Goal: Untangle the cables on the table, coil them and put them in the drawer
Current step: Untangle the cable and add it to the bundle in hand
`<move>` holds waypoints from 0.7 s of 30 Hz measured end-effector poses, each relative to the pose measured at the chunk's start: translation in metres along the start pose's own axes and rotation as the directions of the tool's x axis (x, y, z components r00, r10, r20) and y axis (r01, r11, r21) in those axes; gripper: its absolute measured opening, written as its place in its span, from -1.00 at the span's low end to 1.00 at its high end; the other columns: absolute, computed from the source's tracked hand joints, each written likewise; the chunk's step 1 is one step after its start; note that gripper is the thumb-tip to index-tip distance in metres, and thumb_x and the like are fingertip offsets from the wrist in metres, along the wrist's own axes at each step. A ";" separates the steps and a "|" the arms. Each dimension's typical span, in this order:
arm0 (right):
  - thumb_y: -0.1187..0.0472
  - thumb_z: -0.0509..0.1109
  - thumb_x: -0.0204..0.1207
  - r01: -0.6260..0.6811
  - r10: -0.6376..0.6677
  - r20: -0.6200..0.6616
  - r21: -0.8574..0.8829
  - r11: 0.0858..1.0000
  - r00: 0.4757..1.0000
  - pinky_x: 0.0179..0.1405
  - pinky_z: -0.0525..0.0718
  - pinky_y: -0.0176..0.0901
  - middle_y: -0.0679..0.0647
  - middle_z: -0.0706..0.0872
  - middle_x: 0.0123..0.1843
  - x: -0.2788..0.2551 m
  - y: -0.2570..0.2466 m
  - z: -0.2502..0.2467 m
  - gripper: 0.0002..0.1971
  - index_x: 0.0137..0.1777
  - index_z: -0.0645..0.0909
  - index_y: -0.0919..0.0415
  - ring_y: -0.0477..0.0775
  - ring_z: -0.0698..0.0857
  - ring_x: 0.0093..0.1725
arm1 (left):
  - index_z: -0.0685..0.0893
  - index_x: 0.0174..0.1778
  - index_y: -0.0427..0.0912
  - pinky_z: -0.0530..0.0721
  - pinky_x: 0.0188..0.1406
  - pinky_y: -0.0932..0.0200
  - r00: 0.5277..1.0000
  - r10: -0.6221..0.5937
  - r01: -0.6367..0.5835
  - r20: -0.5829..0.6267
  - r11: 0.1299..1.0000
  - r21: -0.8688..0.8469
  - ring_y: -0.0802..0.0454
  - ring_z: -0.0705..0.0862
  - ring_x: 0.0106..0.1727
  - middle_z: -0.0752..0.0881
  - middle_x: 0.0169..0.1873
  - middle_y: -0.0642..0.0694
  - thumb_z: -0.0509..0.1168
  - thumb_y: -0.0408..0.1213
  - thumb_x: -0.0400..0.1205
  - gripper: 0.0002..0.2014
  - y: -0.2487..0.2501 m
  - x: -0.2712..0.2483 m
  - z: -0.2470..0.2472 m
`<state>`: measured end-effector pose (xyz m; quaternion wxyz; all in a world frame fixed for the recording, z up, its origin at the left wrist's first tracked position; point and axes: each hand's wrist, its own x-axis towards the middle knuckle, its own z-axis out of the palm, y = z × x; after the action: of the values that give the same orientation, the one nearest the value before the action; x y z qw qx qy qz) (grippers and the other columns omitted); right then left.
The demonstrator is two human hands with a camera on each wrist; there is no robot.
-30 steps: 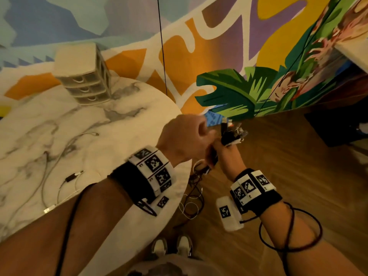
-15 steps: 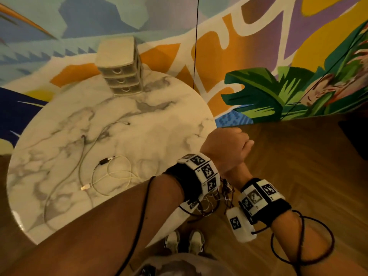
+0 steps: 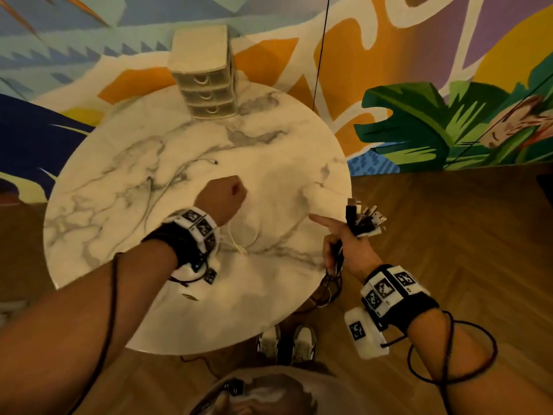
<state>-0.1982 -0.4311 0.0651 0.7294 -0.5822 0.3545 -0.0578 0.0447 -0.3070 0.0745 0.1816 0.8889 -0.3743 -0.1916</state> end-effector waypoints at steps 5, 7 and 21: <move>0.24 -0.07 0.73 -0.030 0.030 0.002 0.053 0.998 1.000 -0.63 0.42 -0.19 0.20 0.46 -0.54 0.005 0.011 0.013 -0.56 0.28 0.66 0.12 0.12 0.40 -0.66 | 0.61 0.21 -0.12 0.62 0.01 0.04 0.909 -0.319 0.124 0.269 0.821 0.557 -0.20 0.65 0.12 0.66 0.15 -0.20 0.15 -0.05 0.64 -0.68 -0.092 -0.023 -0.009; 0.22 -0.09 0.73 -0.034 0.034 0.012 0.011 0.999 0.999 -0.70 0.33 -0.26 0.16 0.43 -0.59 0.008 0.016 0.017 -0.55 0.25 0.67 0.17 0.06 0.34 -0.71 | 0.62 0.20 -0.10 0.64 0.02 0.06 0.889 -0.320 0.077 0.328 0.809 0.583 -0.15 0.66 0.12 0.67 0.14 -0.17 0.16 0.02 0.63 -0.65 -0.102 -0.039 0.000; 0.19 -0.07 0.73 -0.058 0.062 0.042 -0.090 0.994 0.997 -0.72 0.27 -0.33 0.13 0.34 -0.70 0.013 0.044 0.046 -0.51 -0.01 0.69 0.41 0.04 0.25 -0.74 | 0.61 0.14 -0.09 0.55 -0.06 0.10 0.942 0.109 -0.199 0.319 0.943 0.267 -0.14 0.66 0.11 0.68 0.11 -0.08 0.12 -0.14 0.66 -0.77 -0.052 -0.096 0.069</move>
<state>-0.1758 -0.3866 0.0231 0.7119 -0.6042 0.3578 -0.0070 -0.0193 -0.2151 0.0107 0.0026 0.8343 -0.4909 -0.2510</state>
